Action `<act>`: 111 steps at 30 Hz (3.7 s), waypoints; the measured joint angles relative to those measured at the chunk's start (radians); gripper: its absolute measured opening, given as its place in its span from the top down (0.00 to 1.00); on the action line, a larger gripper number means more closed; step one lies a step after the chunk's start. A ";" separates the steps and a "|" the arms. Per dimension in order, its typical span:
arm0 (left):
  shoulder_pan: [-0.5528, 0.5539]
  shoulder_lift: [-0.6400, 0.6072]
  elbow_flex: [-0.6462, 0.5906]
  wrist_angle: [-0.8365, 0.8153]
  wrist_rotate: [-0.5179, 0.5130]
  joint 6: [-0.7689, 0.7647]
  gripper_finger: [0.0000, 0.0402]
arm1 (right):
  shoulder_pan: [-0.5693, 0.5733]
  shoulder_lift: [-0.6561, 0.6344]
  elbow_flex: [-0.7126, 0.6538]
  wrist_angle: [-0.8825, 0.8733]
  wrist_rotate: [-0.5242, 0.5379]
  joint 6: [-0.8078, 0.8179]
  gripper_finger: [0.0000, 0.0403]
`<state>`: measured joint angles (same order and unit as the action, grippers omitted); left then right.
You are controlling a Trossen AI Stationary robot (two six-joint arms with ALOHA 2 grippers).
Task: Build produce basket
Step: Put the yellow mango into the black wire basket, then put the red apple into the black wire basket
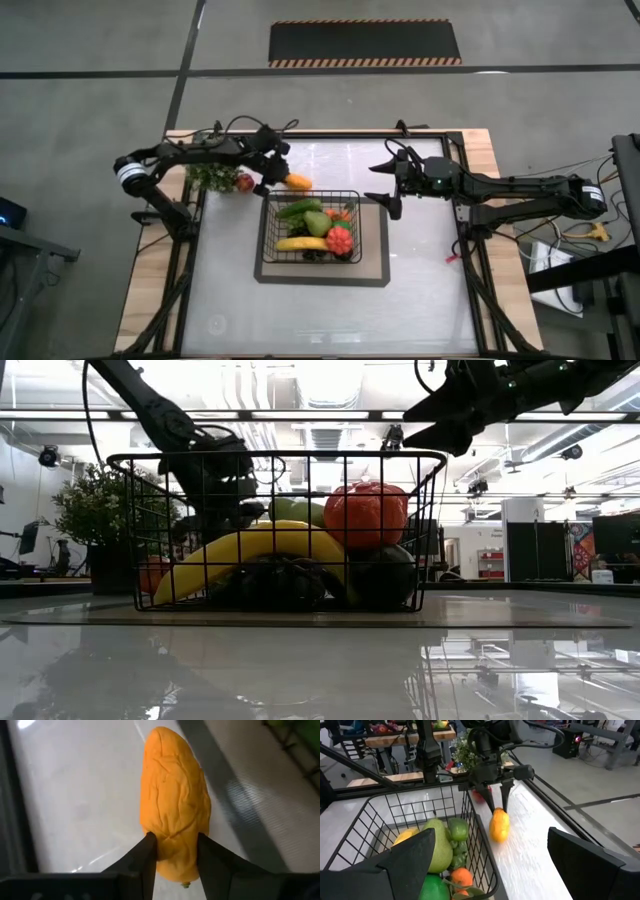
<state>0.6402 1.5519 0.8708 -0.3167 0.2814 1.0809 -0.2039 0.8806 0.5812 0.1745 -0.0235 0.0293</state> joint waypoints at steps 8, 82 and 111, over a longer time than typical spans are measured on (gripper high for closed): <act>0.000 -0.053 0.038 0.072 -0.190 0.000 0.76 | 0.000 0.029 0.000 0.057 0.000 -0.035 0.09; -0.665 -0.227 0.450 -0.829 -0.145 -1.787 0.76 | -0.006 0.044 -0.015 -0.114 -0.066 -0.174 0.09; -0.568 -0.039 0.490 -0.904 0.042 -1.823 0.56 | -0.005 0.044 -0.016 -0.187 -0.066 -0.198 0.09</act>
<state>0.0727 1.5131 1.3609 -1.2205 0.3237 -0.7419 -0.2092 0.9249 0.5655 -0.0124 -0.0895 -0.1688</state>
